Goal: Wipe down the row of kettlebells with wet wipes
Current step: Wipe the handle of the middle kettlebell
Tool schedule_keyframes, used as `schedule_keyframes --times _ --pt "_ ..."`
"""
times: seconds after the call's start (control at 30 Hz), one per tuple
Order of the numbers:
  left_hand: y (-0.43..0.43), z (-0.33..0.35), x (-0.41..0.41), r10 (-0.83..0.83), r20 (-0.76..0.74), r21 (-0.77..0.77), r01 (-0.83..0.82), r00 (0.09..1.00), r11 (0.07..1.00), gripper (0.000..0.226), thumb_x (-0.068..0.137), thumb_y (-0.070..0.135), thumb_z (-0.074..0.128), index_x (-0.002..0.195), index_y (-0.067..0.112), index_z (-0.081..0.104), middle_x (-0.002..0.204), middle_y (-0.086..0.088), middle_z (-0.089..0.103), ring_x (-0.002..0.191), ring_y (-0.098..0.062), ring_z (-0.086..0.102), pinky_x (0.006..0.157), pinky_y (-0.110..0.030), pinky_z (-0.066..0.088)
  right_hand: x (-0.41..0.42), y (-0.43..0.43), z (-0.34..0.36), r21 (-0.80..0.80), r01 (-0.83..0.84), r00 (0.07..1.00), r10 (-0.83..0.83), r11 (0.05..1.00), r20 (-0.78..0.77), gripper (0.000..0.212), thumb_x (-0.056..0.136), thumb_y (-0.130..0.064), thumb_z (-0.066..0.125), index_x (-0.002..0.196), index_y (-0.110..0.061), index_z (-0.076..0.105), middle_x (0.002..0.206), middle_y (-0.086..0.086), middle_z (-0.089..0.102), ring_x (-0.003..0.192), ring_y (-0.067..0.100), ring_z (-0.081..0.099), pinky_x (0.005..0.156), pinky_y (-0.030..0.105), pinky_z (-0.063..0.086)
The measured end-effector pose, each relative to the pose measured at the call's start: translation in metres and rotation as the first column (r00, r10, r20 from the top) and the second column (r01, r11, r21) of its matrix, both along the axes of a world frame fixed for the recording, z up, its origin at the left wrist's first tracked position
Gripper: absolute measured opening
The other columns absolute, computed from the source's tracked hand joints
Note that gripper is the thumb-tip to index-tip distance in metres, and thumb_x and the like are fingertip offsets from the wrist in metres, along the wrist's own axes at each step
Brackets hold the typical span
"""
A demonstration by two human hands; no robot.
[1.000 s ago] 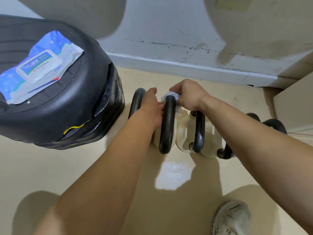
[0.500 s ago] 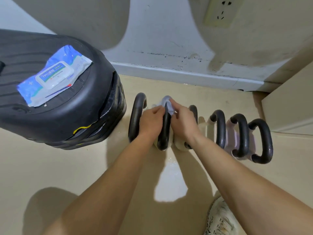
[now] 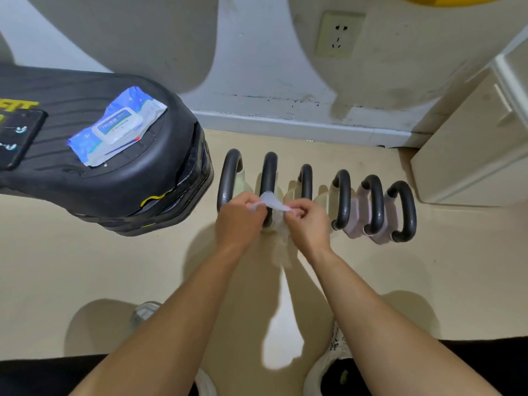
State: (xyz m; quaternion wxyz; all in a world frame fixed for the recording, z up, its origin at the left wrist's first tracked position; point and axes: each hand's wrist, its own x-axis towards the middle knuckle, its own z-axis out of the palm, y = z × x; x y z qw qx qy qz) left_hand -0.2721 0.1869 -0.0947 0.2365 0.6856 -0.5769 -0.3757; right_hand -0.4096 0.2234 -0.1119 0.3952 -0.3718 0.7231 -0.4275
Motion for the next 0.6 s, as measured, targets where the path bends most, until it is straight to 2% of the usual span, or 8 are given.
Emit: schedule_keyframes --times 0.1,0.17,0.23,0.3,0.4,0.47,0.53,0.6 --pt "-0.003 0.014 -0.017 -0.092 -0.093 -0.015 0.091 0.991 0.996 0.011 0.077 0.022 0.062 0.085 0.029 0.064 0.077 0.008 0.063 0.076 -0.016 0.063 0.068 -0.03 0.051 -0.027 -0.005 0.018 -0.046 0.051 0.998 -0.052 0.998 -0.017 0.025 0.083 0.002 0.062 0.093 -0.018 0.072 0.082 -0.009 0.07 0.076 0.004 0.065 0.073 0.016 0.052" --pt "-0.01 0.019 -0.031 -0.195 -0.055 -0.069 0.191 0.979 0.979 0.012 0.077 0.024 0.058 0.085 0.031 0.06 0.08 0.007 0.062 0.076 -0.021 0.064 0.067 -0.037 0.053 -0.047 -0.009 0.027 -0.08 0.078 0.996 -0.082 0.994 -0.045 0.025 0.085 0.002 0.063 0.095 -0.019 0.072 0.082 -0.011 0.07 0.077 0.003 0.065 0.075 0.015 0.053" --pt "-0.02 0.022 -0.045 -0.225 0.046 -0.137 0.229 0.973 0.964 0.011 0.08 0.026 0.055 0.087 0.033 0.059 0.084 0.008 0.063 0.078 -0.021 0.063 0.066 -0.038 0.054 -0.067 -0.015 0.031 -0.091 0.103 0.987 -0.113 0.991 -0.111 0.022 0.087 -0.001 0.063 0.093 -0.02 0.072 0.082 -0.013 0.069 0.078 0.002 0.064 0.076 0.018 0.052" --pt "-0.031 0.024 -0.059 -0.162 0.19 -0.195 0.199 0.968 0.96 0.006 0.086 0.026 0.055 0.088 0.031 0.057 0.086 0.008 0.064 0.08 -0.019 0.061 0.066 -0.036 0.051 -0.08 -0.023 0.033 -0.085 0.133 0.972 -0.147 0.987 -0.186 0.02 0.087 -0.002 0.062 0.093 -0.018 0.073 0.083 -0.012 0.068 0.078 0.004 0.063 0.077 0.023 0.052" --pt "-0.04 0.019 -0.079 -0.126 0.356 -0.21 0.211 0.926 0.955 0.004 0.094 0.022 0.048 0.096 0.026 0.05 0.091 0.002 0.061 0.079 -0.023 0.055 0.063 -0.034 0.038 -0.088 -0.038 0.026 -0.126 0.109 0.9 -0.152 0.986 -0.408 0.02 0.087 -0.005 0.061 0.092 -0.02 0.073 0.099 -0.004 0.069 0.099 0.017 0.061 0.088 0.028 0.049" --pt "-0.037 0.01 -0.089 -0.183 0.491 -0.177 0.303 0.852 0.936 0.013 0.097 0.015 0.042 0.107 0.017 0.05 0.093 -0.005 0.06 0.081 -0.031 0.059 0.063 -0.036 0.035 -0.086 -0.047 0.016 -0.112 0.051 0.839 -0.104 0.992 -0.534 0.022 0.088 -0.005 0.059 0.094 -0.018 0.074 0.111 0.001 0.062 0.11 0.023 0.056 0.092 0.03 0.045" --pt "-0.032 -0.003 -0.096 -0.285 0.581 -0.056 0.386 0.762 0.921 0.021 0.097 0.007 0.042 0.117 0.009 0.048 0.099 -0.01 0.063 0.087 -0.032 0.063 0.064 -0.036 0.038 -0.082 -0.053 0.004 -0.041 -0.015 0.797 -0.013 0.999 -0.604 0.025 0.09 -0.003 0.053 0.098 -0.014 0.074 0.112 0.005 0.058 0.103 0.027 0.059 0.085 0.035 0.049" --pt "-0.029 -0.016 -0.097 -0.348 0.526 0.084 0.361 0.776 0.929 0.023 0.097 0.006 0.043 0.12 0.007 0.047 0.106 -0.011 0.065 0.089 -0.028 0.063 0.066 -0.034 0.041 -0.079 -0.058 -0.003 0.085 -0.069 0.749 0.107 0.994 -0.653 0.026 0.091 -0.001 0.048 0.1 -0.01 0.071 0.108 0.009 0.055 0.09 0.031 0.059 0.074 0.035 0.045"
